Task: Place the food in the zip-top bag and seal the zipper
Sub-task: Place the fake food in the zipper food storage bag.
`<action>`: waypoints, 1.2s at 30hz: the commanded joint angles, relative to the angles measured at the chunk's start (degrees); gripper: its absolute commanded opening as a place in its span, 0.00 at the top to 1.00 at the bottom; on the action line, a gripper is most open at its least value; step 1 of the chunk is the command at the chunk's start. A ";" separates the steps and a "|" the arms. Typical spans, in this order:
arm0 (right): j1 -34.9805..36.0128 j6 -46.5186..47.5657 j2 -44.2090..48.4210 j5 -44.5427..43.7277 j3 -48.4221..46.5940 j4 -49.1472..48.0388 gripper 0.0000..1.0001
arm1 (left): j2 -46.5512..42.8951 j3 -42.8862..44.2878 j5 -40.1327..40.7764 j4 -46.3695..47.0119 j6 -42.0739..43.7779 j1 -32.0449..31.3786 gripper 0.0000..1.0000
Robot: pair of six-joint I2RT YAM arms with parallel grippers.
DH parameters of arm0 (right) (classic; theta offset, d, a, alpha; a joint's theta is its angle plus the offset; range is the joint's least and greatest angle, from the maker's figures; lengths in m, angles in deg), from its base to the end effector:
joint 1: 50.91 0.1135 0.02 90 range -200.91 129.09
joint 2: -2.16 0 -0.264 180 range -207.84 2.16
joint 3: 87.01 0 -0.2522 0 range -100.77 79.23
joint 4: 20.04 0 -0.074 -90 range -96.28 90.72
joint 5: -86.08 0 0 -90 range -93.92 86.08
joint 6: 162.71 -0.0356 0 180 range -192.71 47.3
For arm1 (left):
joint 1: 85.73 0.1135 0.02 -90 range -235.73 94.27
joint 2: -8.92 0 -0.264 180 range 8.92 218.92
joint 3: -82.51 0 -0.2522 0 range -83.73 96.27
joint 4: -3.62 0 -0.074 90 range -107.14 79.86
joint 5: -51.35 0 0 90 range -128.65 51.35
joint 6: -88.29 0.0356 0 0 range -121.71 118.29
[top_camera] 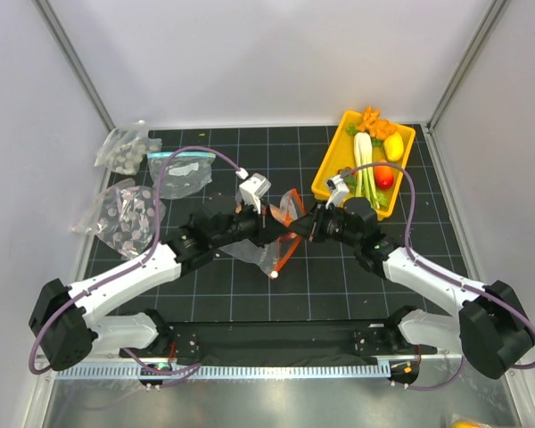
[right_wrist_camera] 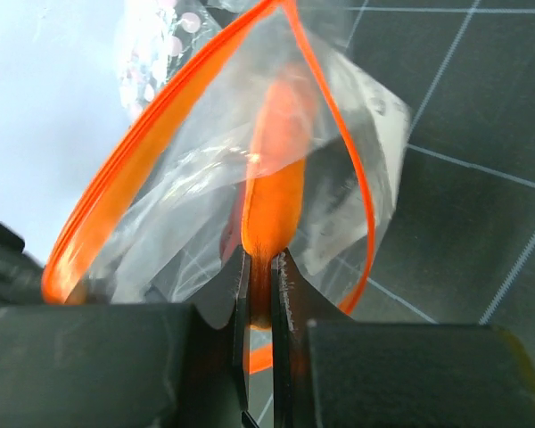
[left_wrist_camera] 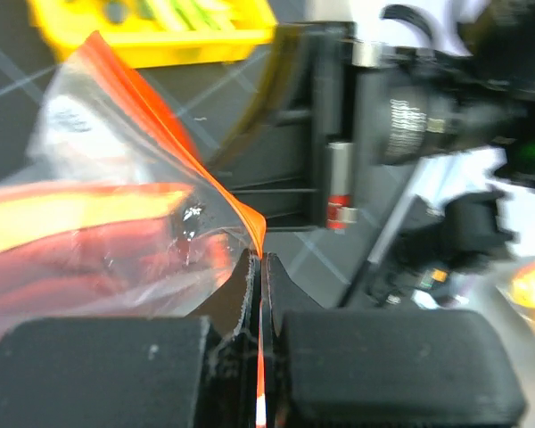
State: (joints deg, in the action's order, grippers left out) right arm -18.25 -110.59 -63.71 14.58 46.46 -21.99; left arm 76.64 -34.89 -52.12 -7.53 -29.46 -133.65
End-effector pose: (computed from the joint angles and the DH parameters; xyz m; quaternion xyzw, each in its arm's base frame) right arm 0.2068 0.1460 0.2387 -0.0589 0.7989 0.4432 0.4023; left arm 0.1784 -0.2099 0.3049 0.2084 0.7699 -0.4396 0.4130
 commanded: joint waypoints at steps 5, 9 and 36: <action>-0.14 4.13 0.57 5.38 -6.94 6.44 0.99 | 0.84 1.18 18.56 -1.40 7.61 -0.42 1.00; -0.15 3.17 -4.35 14.35 -10.20 6.65 0.99 | 0.48 -2.68 20.33 4.14 12.97 -0.42 1.00; -9.38 -6.94 -5.76 22.10 -4.84 -4.42 0.99 | -3.39 -13.51 10.40 24.72 22.73 -4.63 1.00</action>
State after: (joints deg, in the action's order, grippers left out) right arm -27.82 -115.80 -69.15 33.07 42.31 -20.87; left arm 72.67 -48.31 -41.87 11.84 -10.44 -137.11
